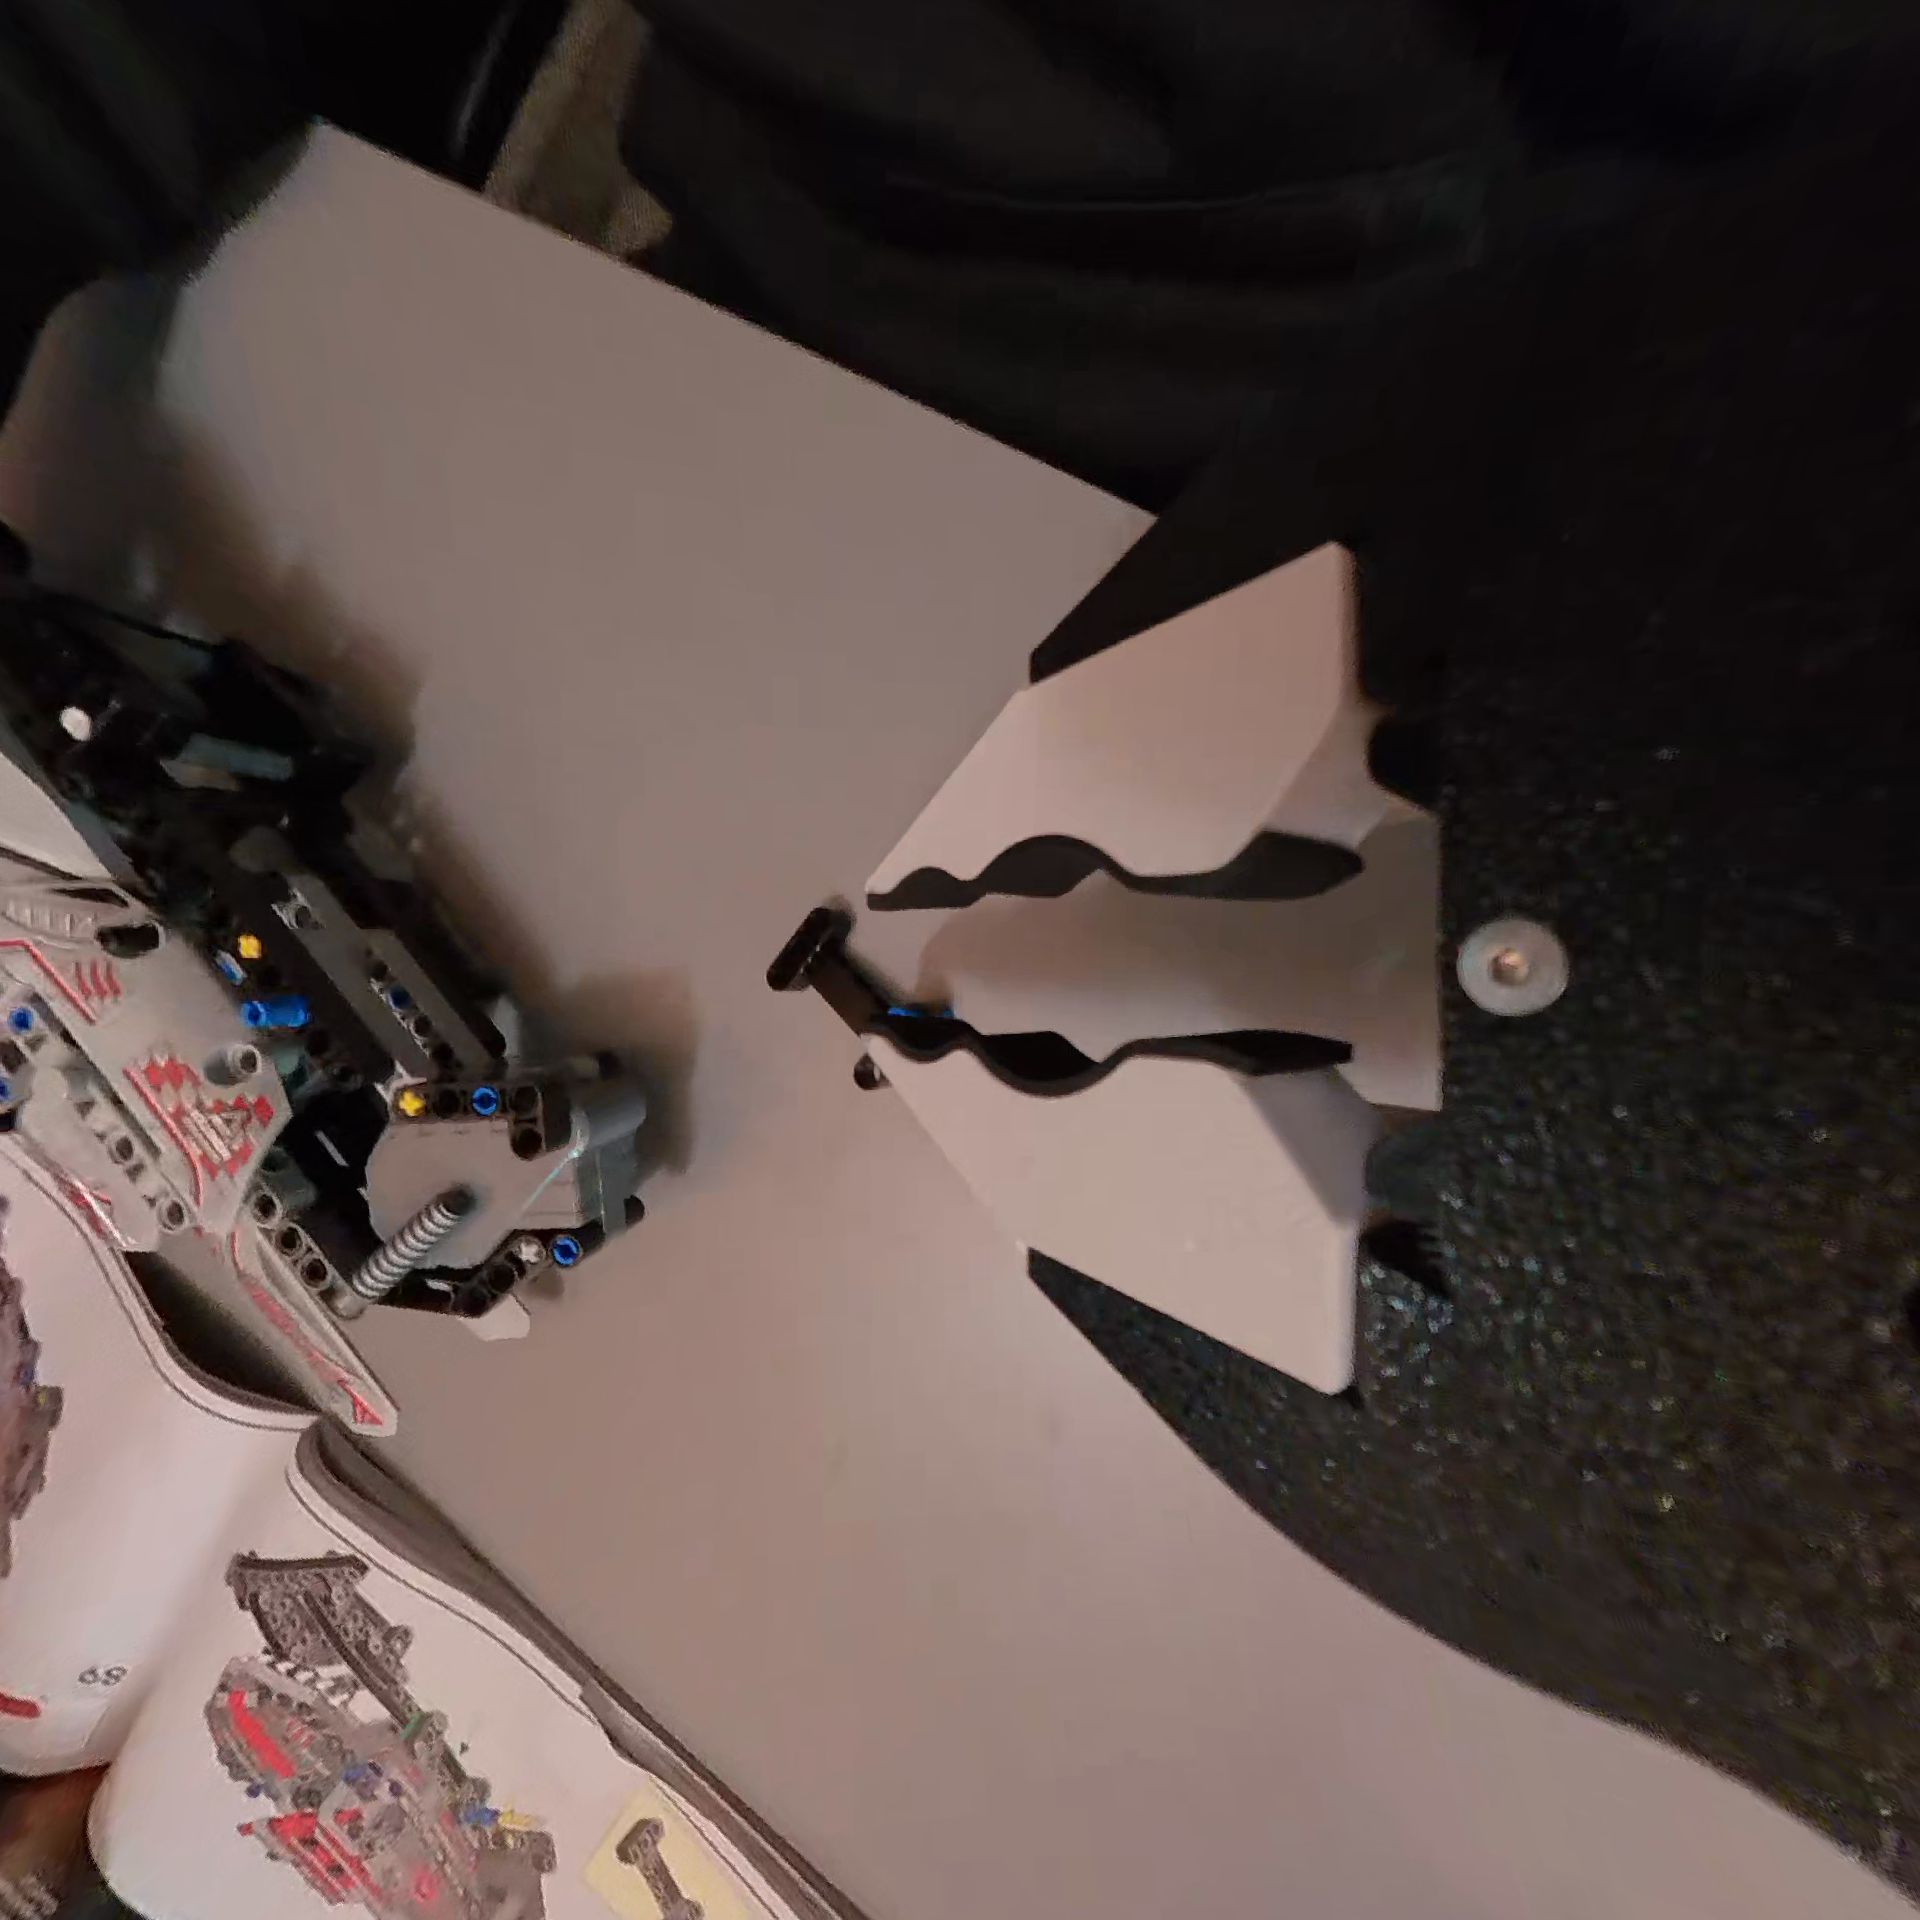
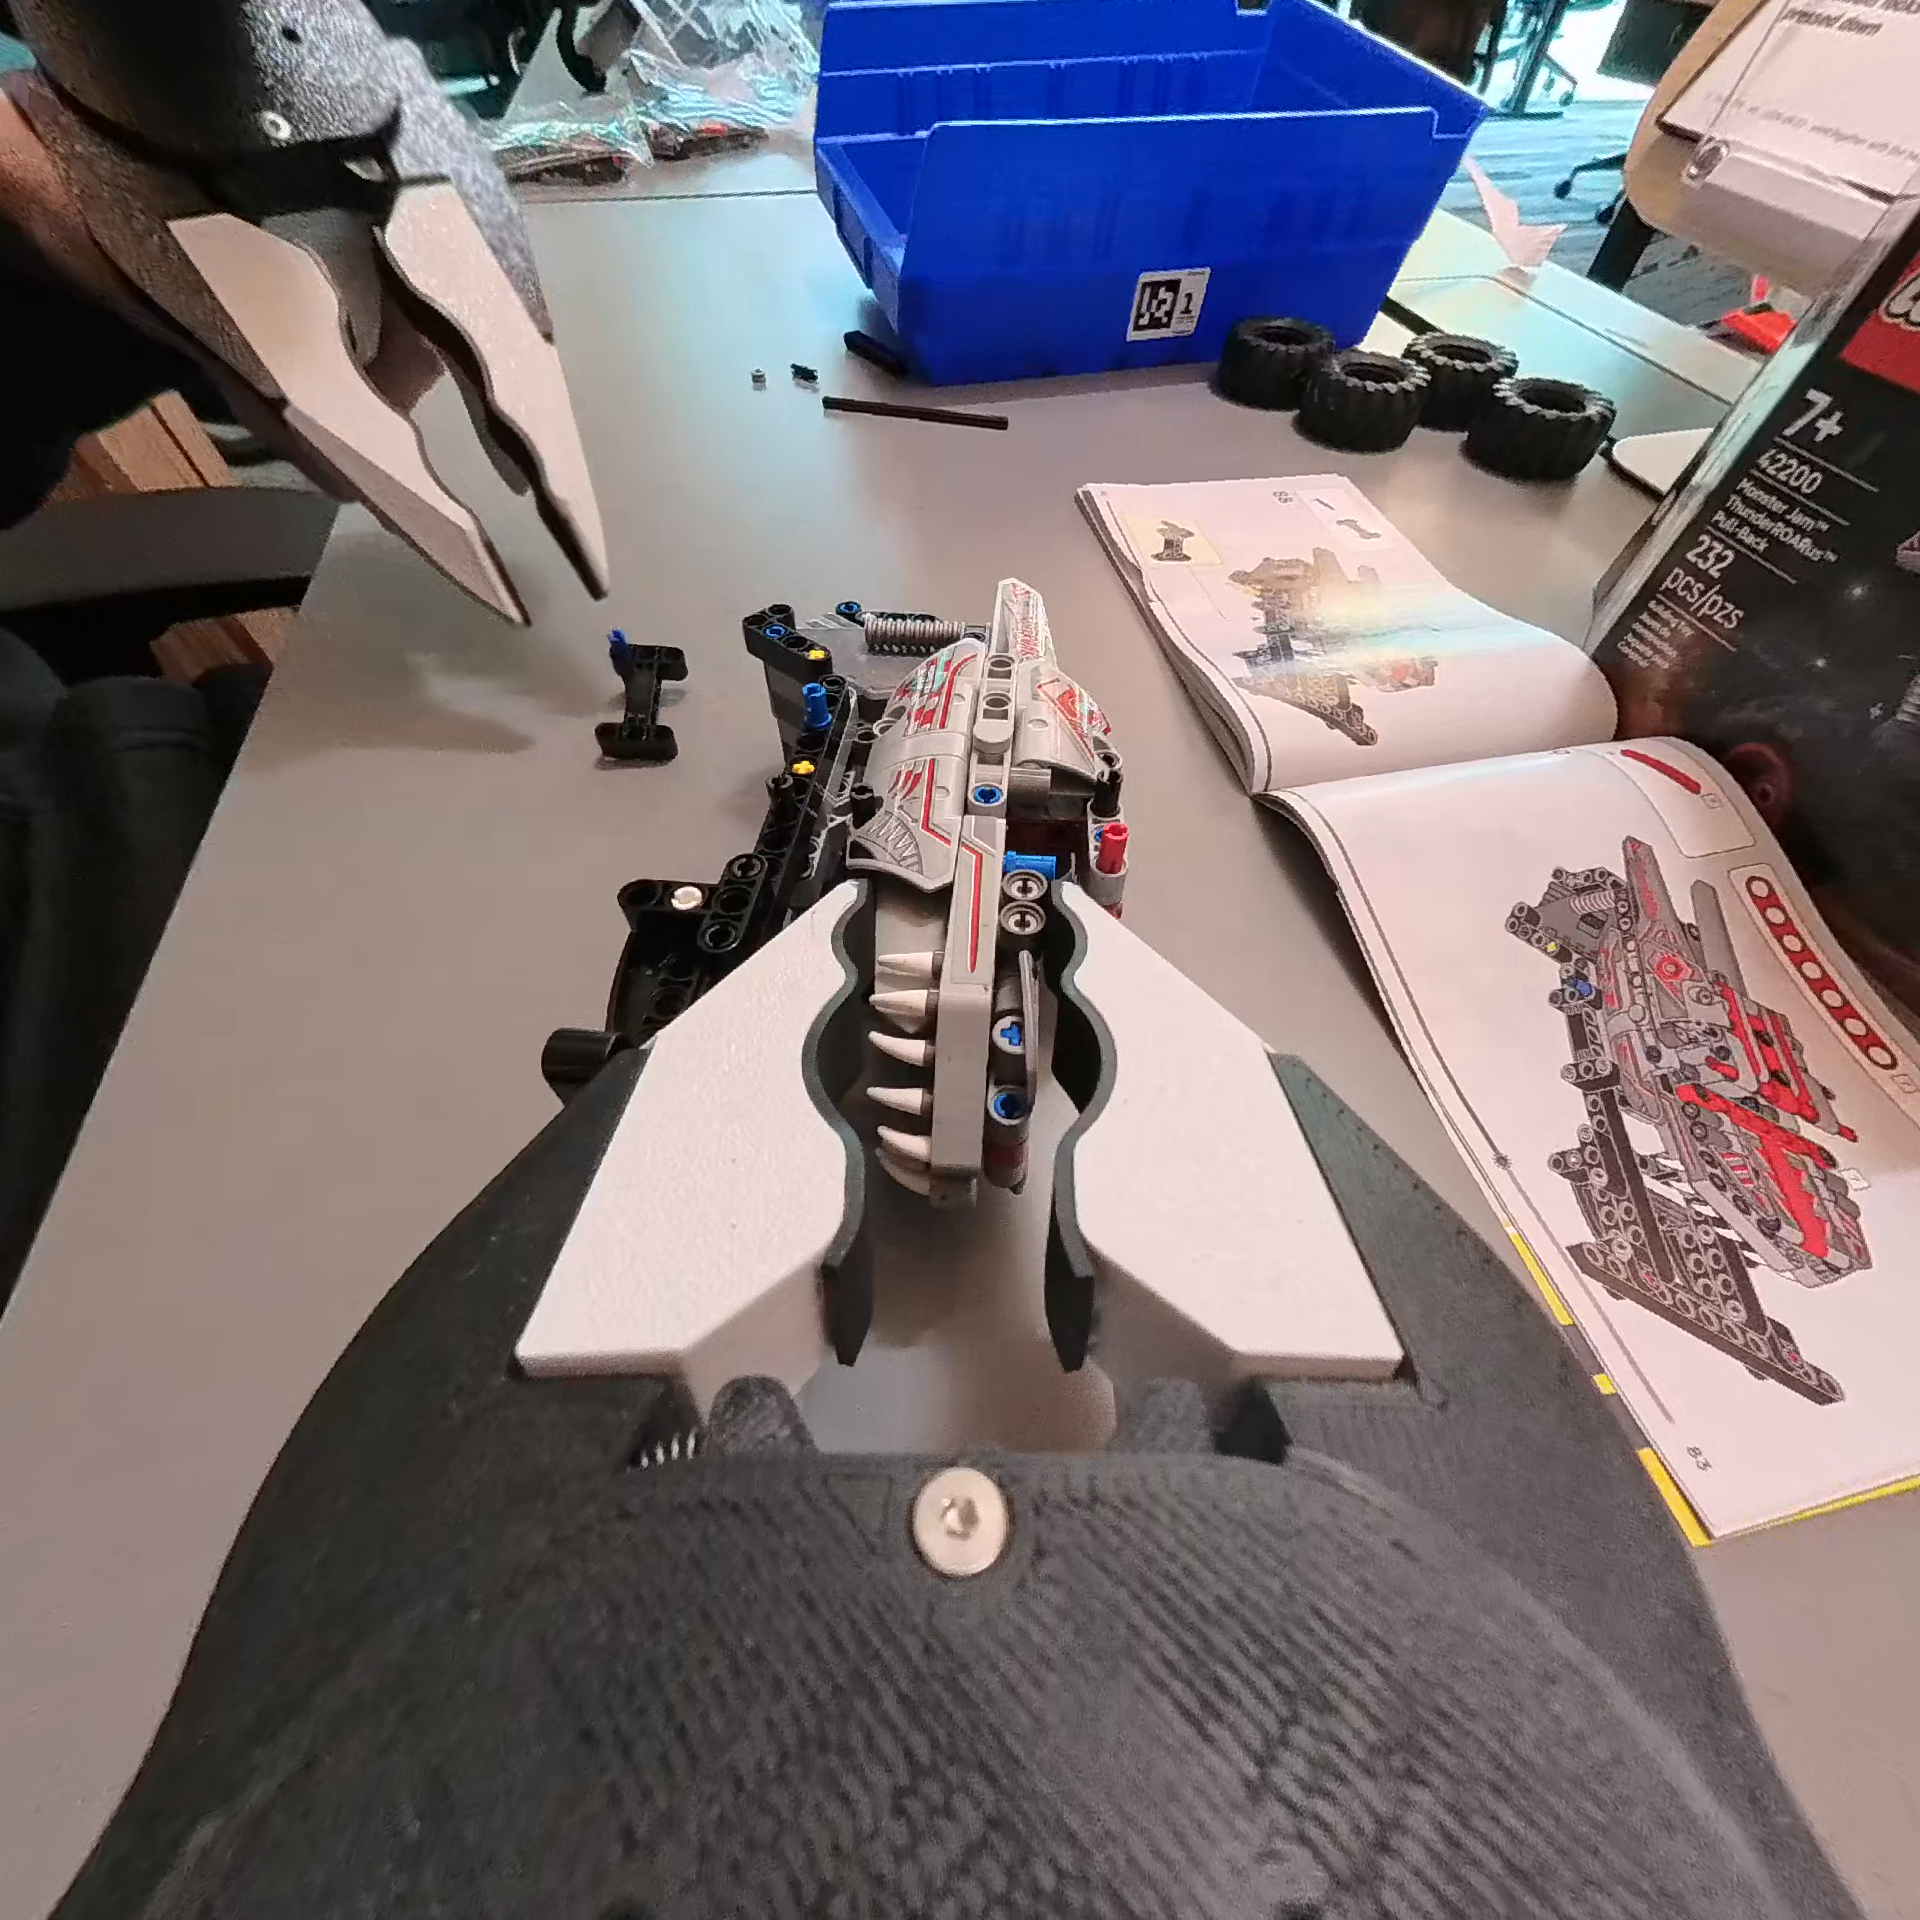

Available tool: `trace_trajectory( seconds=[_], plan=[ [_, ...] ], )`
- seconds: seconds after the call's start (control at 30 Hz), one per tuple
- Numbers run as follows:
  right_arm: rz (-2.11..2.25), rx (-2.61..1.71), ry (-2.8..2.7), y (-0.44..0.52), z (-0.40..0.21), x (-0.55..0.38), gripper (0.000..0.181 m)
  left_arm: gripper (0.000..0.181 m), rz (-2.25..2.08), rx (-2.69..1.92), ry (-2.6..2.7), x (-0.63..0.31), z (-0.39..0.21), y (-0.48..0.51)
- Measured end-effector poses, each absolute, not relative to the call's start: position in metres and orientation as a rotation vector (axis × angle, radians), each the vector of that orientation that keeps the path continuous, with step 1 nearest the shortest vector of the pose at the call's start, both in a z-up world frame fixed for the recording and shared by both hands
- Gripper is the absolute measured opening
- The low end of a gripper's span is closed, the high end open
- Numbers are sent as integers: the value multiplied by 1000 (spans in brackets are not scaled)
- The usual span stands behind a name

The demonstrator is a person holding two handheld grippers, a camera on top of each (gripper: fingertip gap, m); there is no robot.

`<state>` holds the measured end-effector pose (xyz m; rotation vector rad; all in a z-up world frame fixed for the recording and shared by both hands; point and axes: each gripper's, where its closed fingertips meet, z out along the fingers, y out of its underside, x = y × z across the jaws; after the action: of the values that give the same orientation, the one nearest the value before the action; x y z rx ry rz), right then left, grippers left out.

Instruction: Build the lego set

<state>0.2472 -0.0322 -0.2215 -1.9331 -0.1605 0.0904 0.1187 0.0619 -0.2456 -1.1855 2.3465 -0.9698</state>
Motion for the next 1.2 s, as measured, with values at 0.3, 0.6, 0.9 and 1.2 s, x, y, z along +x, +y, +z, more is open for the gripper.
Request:
trace_trajectory(
  seconds=[0.3,0.6,0.9,1.2],
  plan=[
    [12,-1975,-183,-33,-223,242,34,0,-886,-1226,2304,128,-258,77],
    [-8,-1955,-164,-51,-203,244,53,5,-934,-1189,2264,133,-247,88],
    [-18,-2059,-119,-58,-214,246,55,14,-832,-1222,2331,132,-255,100],
    [-159,-1996,-160,-53,-155,221,46,1,-935,-1180,2388,135,-257,90]
  ],
)
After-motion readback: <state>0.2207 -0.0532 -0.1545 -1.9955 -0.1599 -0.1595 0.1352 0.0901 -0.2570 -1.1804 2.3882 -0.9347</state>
